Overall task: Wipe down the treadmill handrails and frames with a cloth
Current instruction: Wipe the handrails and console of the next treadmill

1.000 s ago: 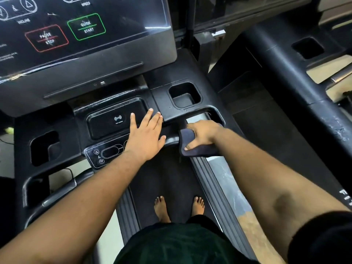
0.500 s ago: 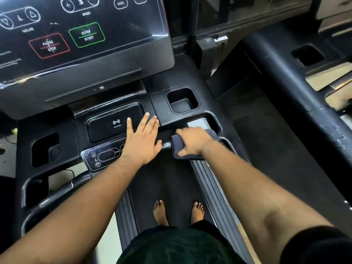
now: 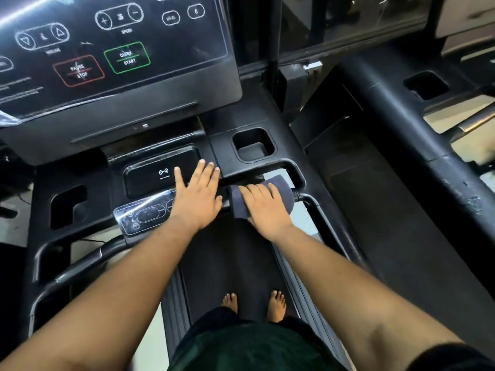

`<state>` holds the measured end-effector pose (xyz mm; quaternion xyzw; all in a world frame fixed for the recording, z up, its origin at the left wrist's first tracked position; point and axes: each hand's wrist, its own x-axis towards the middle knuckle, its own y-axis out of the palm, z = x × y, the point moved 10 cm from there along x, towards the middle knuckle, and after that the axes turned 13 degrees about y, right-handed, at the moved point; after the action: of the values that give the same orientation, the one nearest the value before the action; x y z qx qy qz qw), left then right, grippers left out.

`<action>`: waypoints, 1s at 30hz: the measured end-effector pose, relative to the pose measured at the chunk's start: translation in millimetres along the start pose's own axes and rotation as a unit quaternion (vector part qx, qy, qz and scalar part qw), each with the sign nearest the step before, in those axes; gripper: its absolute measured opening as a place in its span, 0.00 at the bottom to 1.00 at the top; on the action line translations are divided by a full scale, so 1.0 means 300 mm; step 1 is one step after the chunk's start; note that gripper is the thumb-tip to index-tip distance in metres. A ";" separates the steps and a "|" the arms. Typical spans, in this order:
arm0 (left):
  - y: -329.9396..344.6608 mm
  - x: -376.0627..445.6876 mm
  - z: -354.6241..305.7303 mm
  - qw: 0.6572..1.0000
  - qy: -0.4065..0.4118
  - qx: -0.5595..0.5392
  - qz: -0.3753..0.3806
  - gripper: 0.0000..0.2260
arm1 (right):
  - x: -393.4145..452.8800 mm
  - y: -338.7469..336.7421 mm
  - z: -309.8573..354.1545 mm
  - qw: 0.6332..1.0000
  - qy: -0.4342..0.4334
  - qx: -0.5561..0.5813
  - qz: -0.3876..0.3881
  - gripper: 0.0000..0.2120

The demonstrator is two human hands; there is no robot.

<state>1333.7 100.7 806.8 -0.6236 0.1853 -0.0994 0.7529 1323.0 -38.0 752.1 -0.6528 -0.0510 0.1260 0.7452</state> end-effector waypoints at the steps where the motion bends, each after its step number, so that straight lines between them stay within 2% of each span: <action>1: -0.001 -0.007 -0.014 1.000 0.007 0.009 -0.010 0.31 | -0.040 0.002 -0.013 1.000 0.000 -0.005 -0.031 0.29; 3: 0.000 -0.019 -0.053 0.999 0.031 0.020 -0.028 0.29 | -0.073 -0.006 -0.036 0.999 -0.010 -0.003 -0.043 0.29; 7: 0.008 -0.002 -0.166 0.994 0.102 0.002 -0.042 0.29 | -0.110 -0.073 -0.080 0.998 0.000 0.061 -0.005 0.30; 9: 0.023 0.009 -0.212 0.991 0.127 -0.010 -0.029 0.31 | -0.175 -0.135 -0.118 0.996 0.019 0.081 -0.044 0.35; 12: 0.039 0.034 -0.258 0.986 0.163 -0.020 -0.035 0.33 | -0.287 -0.195 -0.169 0.991 0.061 -0.005 -0.121 0.39; 16: 0.070 0.054 -0.387 0.972 0.233 -0.010 -0.037 0.35 | -0.389 -0.229 -0.235 0.971 0.112 -0.128 -0.166 0.32; 20: 0.105 0.067 -0.473 0.966 0.258 -0.024 -0.018 0.37 | -0.433 -0.176 -0.329 0.968 0.174 -0.160 -0.085 0.31; 23: 0.062 0.074 -0.523 0.954 0.265 -0.111 -0.084 0.34 | -0.468 -0.202 -0.349 0.973 0.189 -0.101 -0.091 0.29; 24: 0.042 0.072 -0.537 0.938 0.259 -0.205 -0.109 0.31 | -0.473 -0.227 -0.350 0.973 0.195 -0.063 -0.107 0.29; 25: 0.034 0.069 -0.548 0.899 0.236 -0.354 -0.106 0.28 | -0.477 -0.247 -0.353 0.973 0.196 -0.028 -0.116 0.30; 26: 0.039 0.064 -0.559 0.821 0.191 -0.533 -0.077 0.26 | -0.478 -0.254 -0.355 0.974 0.195 -0.005 -0.116 0.31; 27: 0.048 0.047 -0.579 0.718 0.131 -0.682 -0.044 0.22 | -0.478 -0.246 -0.364 0.975 0.194 0.012 -0.105 0.35; 28: 0.057 0.026 -0.618 0.621 0.077 -0.780 -0.007 0.17 | -0.478 -0.238 -0.373 0.977 0.187 0.022 -0.096 0.39; 29: 0.057 0.013 -0.645 0.550 0.047 -0.833 0.019 0.14 | -0.473 -0.223 -0.374 0.979 0.181 0.027 -0.092 0.42; 30: 0.040 0.007 -0.673 0.539 0.037 -0.841 0.025 0.11 | -0.478 -0.224 -0.384 0.979 0.174 0.040 -0.099 0.44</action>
<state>1253.2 -79.8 763.7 -0.9610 0.2273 0.0981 -0.1229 1220.7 -192.9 814.6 -0.6259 0.0205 -0.0619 0.7772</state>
